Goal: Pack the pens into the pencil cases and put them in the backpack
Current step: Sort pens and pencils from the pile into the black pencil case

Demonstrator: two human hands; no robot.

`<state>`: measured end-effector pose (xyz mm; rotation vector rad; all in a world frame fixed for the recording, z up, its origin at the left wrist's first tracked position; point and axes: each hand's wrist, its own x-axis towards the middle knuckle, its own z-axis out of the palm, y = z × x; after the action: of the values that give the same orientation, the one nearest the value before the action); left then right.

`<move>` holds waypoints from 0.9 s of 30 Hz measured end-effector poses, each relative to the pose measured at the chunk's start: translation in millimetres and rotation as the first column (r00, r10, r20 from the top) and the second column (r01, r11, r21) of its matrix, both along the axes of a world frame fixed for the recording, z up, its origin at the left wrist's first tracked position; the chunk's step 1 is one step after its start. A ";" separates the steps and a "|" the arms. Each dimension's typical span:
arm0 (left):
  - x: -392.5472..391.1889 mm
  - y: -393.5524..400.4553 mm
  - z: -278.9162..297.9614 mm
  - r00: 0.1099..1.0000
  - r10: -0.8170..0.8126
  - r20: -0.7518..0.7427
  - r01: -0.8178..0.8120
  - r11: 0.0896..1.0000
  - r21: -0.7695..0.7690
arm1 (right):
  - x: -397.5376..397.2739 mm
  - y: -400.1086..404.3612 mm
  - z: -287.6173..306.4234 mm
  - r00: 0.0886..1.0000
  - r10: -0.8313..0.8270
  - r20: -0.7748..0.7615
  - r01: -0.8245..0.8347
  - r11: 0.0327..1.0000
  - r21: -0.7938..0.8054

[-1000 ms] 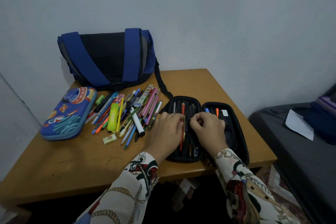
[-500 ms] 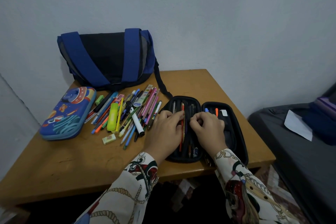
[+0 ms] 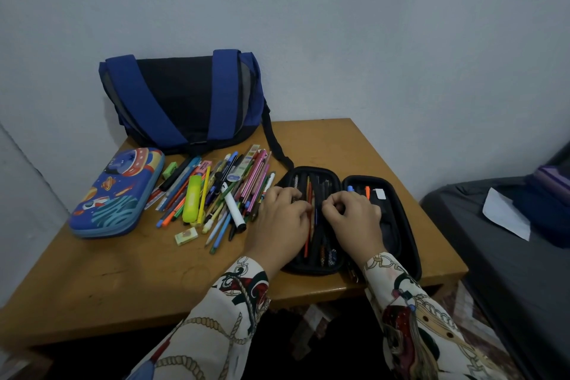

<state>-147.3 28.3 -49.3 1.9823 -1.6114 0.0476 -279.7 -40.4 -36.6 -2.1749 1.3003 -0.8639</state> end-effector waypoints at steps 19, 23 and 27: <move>36.7 -13.7 38.5 0.863 0.304 0.404 -0.401 0.898 0.180 | -73.9 -43.3 12.6 0.985 -0.104 0.141 0.065 0.964 0.259; 34.3 -16.0 36.6 0.842 0.290 0.455 -0.417 0.885 0.207 | -72.6 -45.4 6.3 0.958 -0.117 0.262 0.033 0.952 0.305; 34.4 -18.4 37.3 0.834 0.295 0.466 -0.430 0.878 0.212 | -61.7 -42.7 4.9 0.943 -0.092 0.320 -0.011 0.952 0.307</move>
<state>-112.9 9.9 -12.0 2.6573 -1.5251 0.4269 -341.5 -83.1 -31.7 -1.6842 1.2200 -0.9284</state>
